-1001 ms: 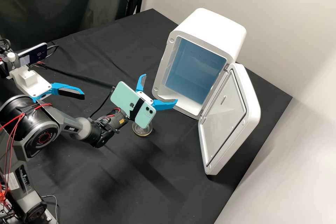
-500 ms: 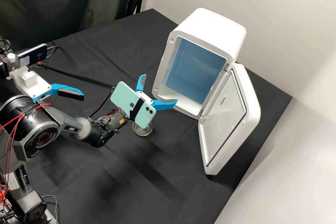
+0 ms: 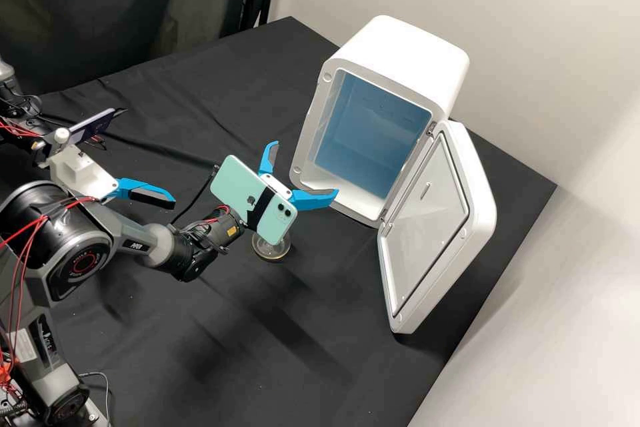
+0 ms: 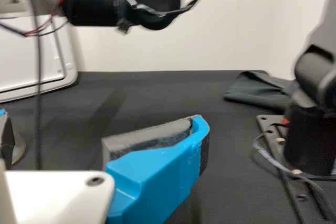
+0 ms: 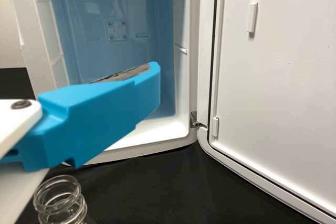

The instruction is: Place the flask in the incubator

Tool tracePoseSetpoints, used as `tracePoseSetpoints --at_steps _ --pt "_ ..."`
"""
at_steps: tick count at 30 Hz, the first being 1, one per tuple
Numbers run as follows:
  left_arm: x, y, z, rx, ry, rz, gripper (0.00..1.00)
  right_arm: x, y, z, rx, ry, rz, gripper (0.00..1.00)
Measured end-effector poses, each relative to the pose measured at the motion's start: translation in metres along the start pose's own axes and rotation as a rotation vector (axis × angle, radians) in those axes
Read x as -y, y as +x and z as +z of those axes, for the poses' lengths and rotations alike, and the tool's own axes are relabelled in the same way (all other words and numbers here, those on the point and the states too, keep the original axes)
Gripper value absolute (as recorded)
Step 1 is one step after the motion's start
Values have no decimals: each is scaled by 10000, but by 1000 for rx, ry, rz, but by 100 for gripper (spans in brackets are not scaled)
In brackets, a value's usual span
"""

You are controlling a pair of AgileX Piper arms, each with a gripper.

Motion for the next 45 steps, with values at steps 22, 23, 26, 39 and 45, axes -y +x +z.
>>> tracePoseSetpoints --at_steps 22,23,26,39,45 --pt "-119 -127 -730 -139 -23 14 100 0 0 0 0 0 0 100" --pt "-106 -130 -757 -145 -23 8 100 0 0 0 0 0 0 100" --pt "-72 -151 -874 -178 -31 -3 100 0 0 0 0 0 0 100" --pt "-83 -293 -1283 -278 -34 -4 100 0 0 0 0 0 0 100" --pt "-123 -401 -1476 -336 -55 14 100 0 0 0 0 0 0 100"
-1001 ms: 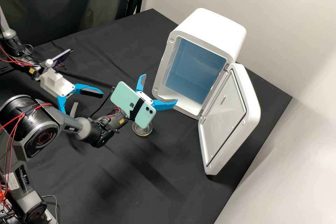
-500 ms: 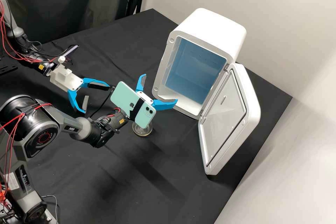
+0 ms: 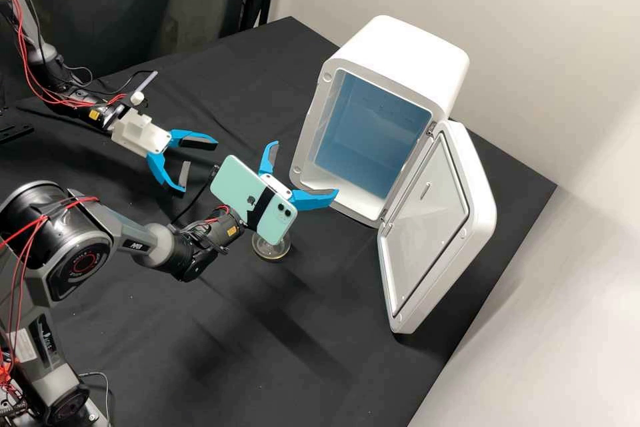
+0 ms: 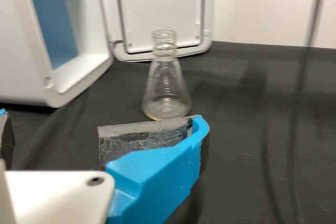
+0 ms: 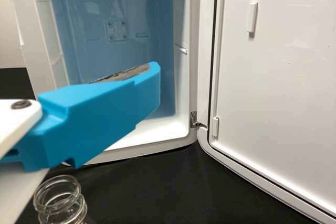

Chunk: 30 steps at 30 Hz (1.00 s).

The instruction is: Place the flask in the incubator

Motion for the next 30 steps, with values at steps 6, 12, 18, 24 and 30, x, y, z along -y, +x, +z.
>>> tracePoseSetpoints --at_steps 6,12,18,24,30 --pt "-32 -24 -122 -26 -5 8 100 0 0 0 0 0 0 100" --pt "-104 -53 -117 -17 -8 29 100 0 0 0 0 0 0 100" --pt "-188 -83 -80 0 4 54 100 0 0 0 0 0 0 100" --pt "-270 -118 -19 27 -6 76 100 0 0 0 0 0 0 100" --pt "-290 -136 32 48 -6 85 100 0 0 0 0 0 0 100"
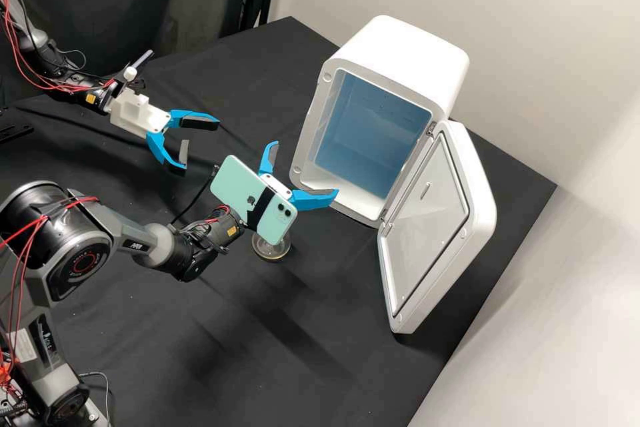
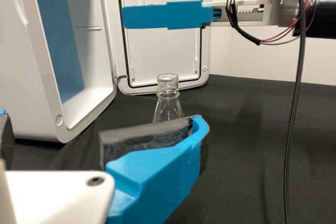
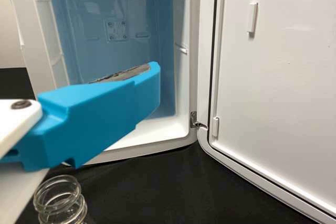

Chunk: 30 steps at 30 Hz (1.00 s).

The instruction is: Place the flask in the incubator

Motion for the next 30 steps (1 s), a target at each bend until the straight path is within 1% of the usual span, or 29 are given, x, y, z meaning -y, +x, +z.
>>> tracePoseSetpoints --at_steps 19,23,26,27,30 --pt "11 6 18 11 2 -6 100 0 0 0 0 0 0 100" --pt "56 33 86 35 1 -22 100 0 0 0 0 0 0 100" --pt "123 56 162 62 0 -46 100 0 0 0 0 0 0 100" --pt "156 65 196 75 0 -58 100 0 0 0 0 0 0 100" --pt "206 78 242 90 -2 -75 100 0 0 0 0 0 0 100"
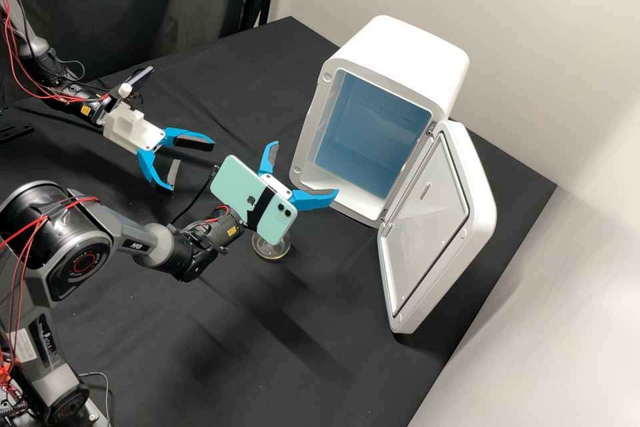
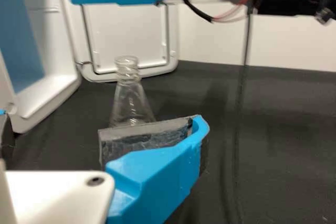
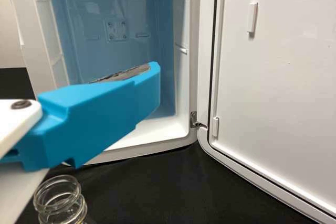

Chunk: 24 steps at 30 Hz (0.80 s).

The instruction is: Place the flask in the incubator

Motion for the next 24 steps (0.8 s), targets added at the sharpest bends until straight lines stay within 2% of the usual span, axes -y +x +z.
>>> tracePoseSetpoints --at_steps 3,18,24 --pt "24 14 29 11 0 -9 100 0 0 0 0 0 0 100" --pt "22 11 20 9 1 -9 100 0 0 0 0 0 0 100" --pt "9 -13 -65 -15 -1 -5 100 0 0 0 0 0 0 100"
